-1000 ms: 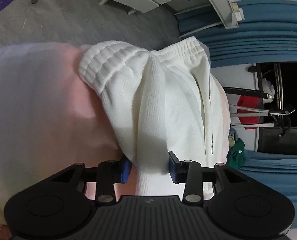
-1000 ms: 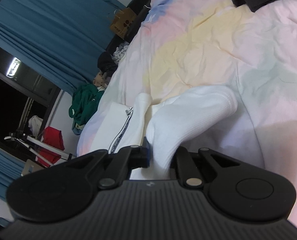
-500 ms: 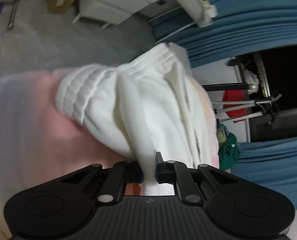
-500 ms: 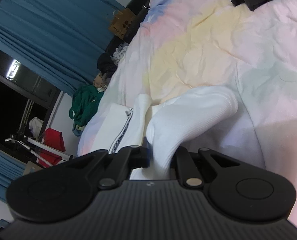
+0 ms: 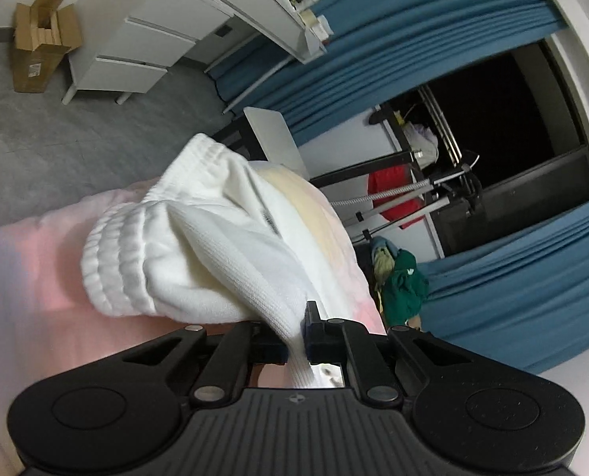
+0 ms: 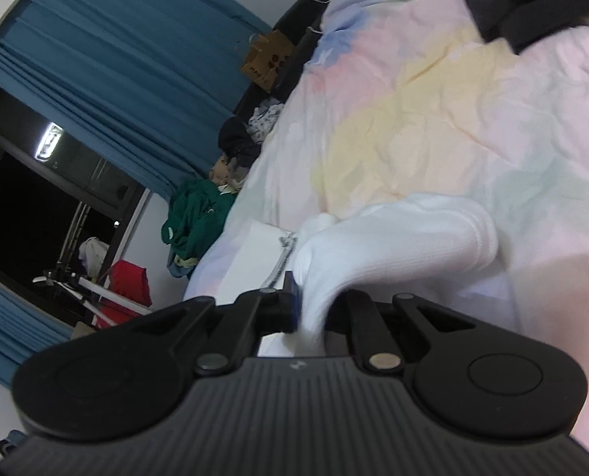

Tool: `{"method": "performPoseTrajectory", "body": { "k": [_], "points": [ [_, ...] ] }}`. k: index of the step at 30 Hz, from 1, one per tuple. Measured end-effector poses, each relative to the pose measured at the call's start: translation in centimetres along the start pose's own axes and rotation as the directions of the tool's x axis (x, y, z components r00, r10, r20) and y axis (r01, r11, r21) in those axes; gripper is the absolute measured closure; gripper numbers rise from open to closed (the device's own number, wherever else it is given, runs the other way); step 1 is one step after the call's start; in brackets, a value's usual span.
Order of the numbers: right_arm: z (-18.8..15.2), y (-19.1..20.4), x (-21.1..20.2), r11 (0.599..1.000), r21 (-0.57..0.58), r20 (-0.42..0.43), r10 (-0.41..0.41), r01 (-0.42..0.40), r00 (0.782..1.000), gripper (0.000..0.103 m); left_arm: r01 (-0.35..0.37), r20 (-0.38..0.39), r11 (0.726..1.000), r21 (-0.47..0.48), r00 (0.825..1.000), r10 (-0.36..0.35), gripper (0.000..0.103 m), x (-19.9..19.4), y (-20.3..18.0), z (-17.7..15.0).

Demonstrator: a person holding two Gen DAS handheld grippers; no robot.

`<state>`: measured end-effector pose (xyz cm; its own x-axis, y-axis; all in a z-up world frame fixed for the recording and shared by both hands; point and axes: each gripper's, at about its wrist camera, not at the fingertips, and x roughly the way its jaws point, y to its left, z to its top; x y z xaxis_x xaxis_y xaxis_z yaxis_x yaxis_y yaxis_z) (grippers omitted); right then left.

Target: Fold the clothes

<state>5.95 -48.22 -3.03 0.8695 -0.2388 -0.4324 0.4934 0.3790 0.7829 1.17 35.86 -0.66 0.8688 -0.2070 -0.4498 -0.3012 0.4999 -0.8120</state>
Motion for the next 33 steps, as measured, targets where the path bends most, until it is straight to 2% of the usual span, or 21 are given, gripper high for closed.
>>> {"method": "performPoseTrajectory", "body": {
  "k": [3,6,10,12,17,21,24,26,27,28,29,30,32,33],
  "points": [
    [0.7,2.9,2.3,0.999,-0.041,0.001,0.003,-0.003,1.0,0.094,-0.007,0.003,1.0,0.004,1.0,0.007,0.096,2.3,-3.2,2.6],
    [1.4,6.5,6.5,0.996,-0.093,-0.01,-0.013,0.012,1.0,0.094,-0.035,0.009,0.999,0.014,0.999,0.034,0.095,6.5,-6.2,5.4],
    [1.8,11.4,14.5,0.983,-0.175,-0.033,-0.066,0.059,0.997,0.094,-0.111,0.02,0.992,0.053,0.994,0.11,0.095,14.9,-9.4,8.4],
    [1.1,13.6,19.0,0.958,-0.262,-0.033,-0.13,0.117,0.991,0.094,-0.16,0.024,0.984,0.072,0.987,0.159,0.094,20.0,-10.4,9.6],
    [-0.9,14.4,28.5,0.921,-0.336,-0.044,-0.226,0.198,0.973,0.094,-0.252,0.006,0.964,0.085,0.968,0.252,0.094,31.0,-10.5,11.6],
    [-2.6,12.7,33.4,0.896,-0.383,-0.072,-0.272,0.225,0.96,0.093,-0.319,-0.021,0.941,0.114,0.946,0.323,0.094,36.3,-9.0,11.9],
    [-3.4,12.3,34.1,0.881,-0.436,-0.073,-0.237,0.183,0.969,0.087,-0.308,-0.042,0.945,0.107,0.949,0.314,0.092,37.5,-7.3,11.9],
    [-3.6,12.2,33.7,0.868,-0.475,-0.078,-0.205,0.144,0.976,0.081,-0.27,-0.045,0.956,0.115,0.96,0.277,0.085,36.8,-6.7,11.9],
    [-3.4,12.2,33.2,0.878,-0.465,-0.09,-0.178,0.116,0.98,0.077,-0.253,-0.044,0.96,0.122,0.965,0.26,0.083,36.3,-6.6,11.9],
    [-3.1,12.0,32.2,0.893,-0.443,-0.1,-0.141,0.083,0.985,0.074,-0.239,-0.043,0.962,0.132,0.968,0.246,0.077,35.6,-6.6,11.9],
    [-2.8,11.8,31.1,0.907,-0.419,-0.108,-0.103,0.049,0.989,0.068,-0.226,-0.038,0.964,0.141,0.972,0.234,0.065,34.6,-6.7,11.7],
    [-2.7,11.7,29.8,0.917,-0.399,-0.11,-0.063,0.014,0.992,0.06,-0.214,-0.031,0.965,0.151,0.975,0.221,0.06,33.6,-6.7,11.6],
    [-2.5,10.5,26.6,0.941,-0.333,-0.11,0.023,-0.058,0.994,0.05,-0.177,-0.031,0.971,0.161,0.982,0.184,0.04,30.8,-6.7,10.8],
    [-2.4,9.6,24.8,0.953,-0.288,-0.104,0.068,-0.096,0.992,0.043,-0.144,-0.037,0.978,0.152,0.988,0.151,0.035,29.1,-6.3,10.2]
  ]
}}
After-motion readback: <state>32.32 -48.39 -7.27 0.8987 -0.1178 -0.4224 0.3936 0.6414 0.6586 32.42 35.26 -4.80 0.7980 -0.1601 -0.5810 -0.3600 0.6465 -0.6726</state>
